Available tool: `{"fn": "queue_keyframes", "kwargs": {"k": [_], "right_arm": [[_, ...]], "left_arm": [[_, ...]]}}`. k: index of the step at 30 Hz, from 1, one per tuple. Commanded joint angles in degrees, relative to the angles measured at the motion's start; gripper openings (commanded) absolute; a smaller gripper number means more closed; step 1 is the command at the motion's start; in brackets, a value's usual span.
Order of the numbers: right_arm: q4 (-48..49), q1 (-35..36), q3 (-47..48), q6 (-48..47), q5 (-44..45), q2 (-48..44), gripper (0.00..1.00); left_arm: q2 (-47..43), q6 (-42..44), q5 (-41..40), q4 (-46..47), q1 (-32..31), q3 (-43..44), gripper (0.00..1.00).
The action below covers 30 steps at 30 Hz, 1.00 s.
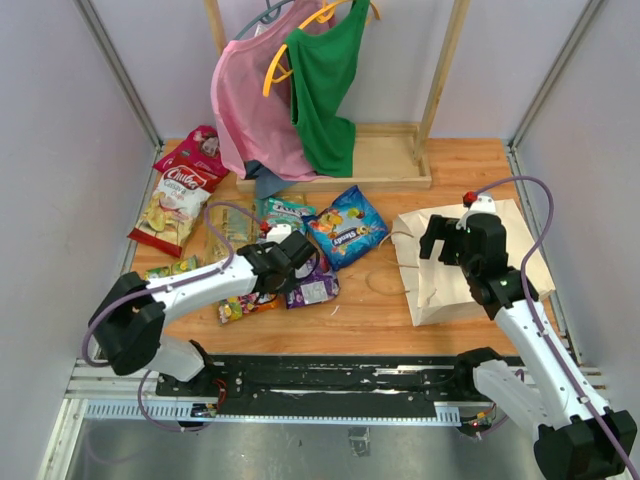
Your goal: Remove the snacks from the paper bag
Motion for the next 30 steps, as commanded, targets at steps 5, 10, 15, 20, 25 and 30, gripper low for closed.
{"fn": "queue_keyframes", "kwargs": {"k": [5,10,15,20,25,30], "right_arm": [[0.0,-0.6,-0.8,0.4,-0.9,-0.3,0.98],[0.1,-0.7,-0.7,0.4,-1.2,0.0,0.98],[0.2,-0.6,-0.9,0.3,-1.6,-0.1,0.98],[0.6,-0.6,-1.0,0.3,-2.3,0.2,0.98],[0.7,-0.6,-1.1,0.3,-2.6,0.2,0.98],[0.8,-0.6,-1.4,0.5,-2.9,0.0,0.98]], "left_arm": [[9.3,5.0,5.9,7.5,-2.5,4.2,0.01],[12.7,6.3,7.8,8.4,-2.9,6.0,0.01],[12.6,6.5,6.5,7.3,-3.2,6.8,0.01],[6.4,4.5,0.1,2.9,-3.1,6.6,0.0],[-3.1,3.8,-6.0,-4.5,0.2,7.9,0.01],[-12.2,5.8,-10.6,-11.0,4.2,8.4,0.01]]}}
